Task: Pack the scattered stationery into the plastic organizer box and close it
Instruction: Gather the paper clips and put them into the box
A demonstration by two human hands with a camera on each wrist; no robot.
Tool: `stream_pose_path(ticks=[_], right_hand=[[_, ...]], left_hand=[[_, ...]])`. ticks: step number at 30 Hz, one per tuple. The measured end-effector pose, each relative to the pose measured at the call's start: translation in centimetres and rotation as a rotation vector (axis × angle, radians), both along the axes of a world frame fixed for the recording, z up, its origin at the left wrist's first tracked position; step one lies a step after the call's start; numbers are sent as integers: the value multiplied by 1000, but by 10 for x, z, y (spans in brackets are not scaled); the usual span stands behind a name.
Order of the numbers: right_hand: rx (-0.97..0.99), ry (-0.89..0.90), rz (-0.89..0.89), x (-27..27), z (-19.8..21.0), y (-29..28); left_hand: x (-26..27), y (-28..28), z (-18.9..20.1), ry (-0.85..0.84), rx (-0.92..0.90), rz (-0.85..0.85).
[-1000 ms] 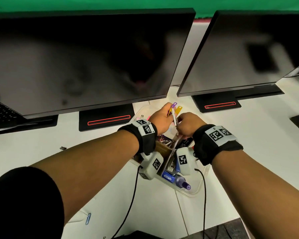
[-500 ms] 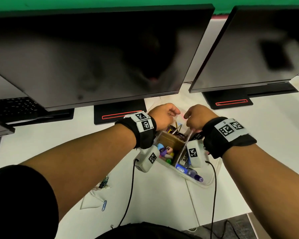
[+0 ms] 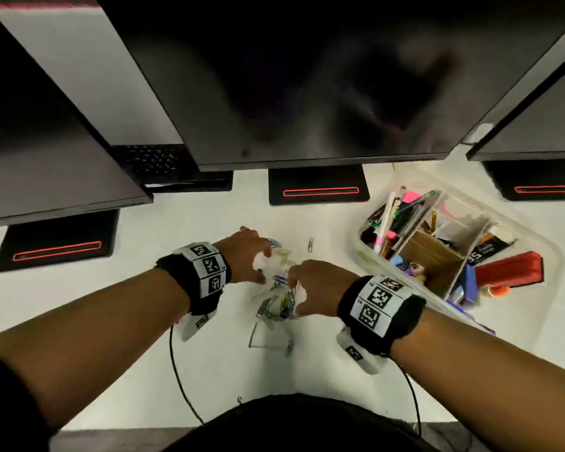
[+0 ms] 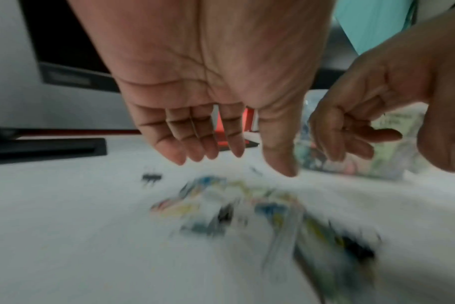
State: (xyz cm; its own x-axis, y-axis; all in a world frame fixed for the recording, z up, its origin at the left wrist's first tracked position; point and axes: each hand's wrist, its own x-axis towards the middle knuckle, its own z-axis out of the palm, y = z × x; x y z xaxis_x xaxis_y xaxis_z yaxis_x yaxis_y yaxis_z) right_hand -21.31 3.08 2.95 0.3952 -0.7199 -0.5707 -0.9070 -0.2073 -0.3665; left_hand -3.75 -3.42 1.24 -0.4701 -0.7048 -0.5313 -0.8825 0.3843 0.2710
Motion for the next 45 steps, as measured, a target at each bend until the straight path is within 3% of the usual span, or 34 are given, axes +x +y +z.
stream_pose_path(ticks=[4,9,14,17,23,27,33,39,42,45], right_hand=[[6,124,90,11,-41,17],[-77,-18,-55,18,-61,25],[-122,-45,-129,19,-72,27],[-147,-56,-242,8,-72,23],[-126,-207,-446,-6,-66,15],[-75,-347,-601,-7,-65,5],[-152,-225,-572,-11,-66,-2],[-116,-235,-582,-6,-67,-15],[-48,-334,-692,-2,-67,-21],[-81,-284,-720,-2,-67,-31]], left_hand=[[35,26,-31,-118,29,-21],[35,55,-43,0,-56,-240],[21,75,-51,11,19,-480],[22,73,-56,45,42,-512],[25,62,-60,91,64,-371],[25,52,-53,209,64,-84],[14,41,-61,194,-38,101],[7,47,-83,46,-23,32],[3,49,-80,79,-55,106],[-1,46,-75,86,-64,149]])
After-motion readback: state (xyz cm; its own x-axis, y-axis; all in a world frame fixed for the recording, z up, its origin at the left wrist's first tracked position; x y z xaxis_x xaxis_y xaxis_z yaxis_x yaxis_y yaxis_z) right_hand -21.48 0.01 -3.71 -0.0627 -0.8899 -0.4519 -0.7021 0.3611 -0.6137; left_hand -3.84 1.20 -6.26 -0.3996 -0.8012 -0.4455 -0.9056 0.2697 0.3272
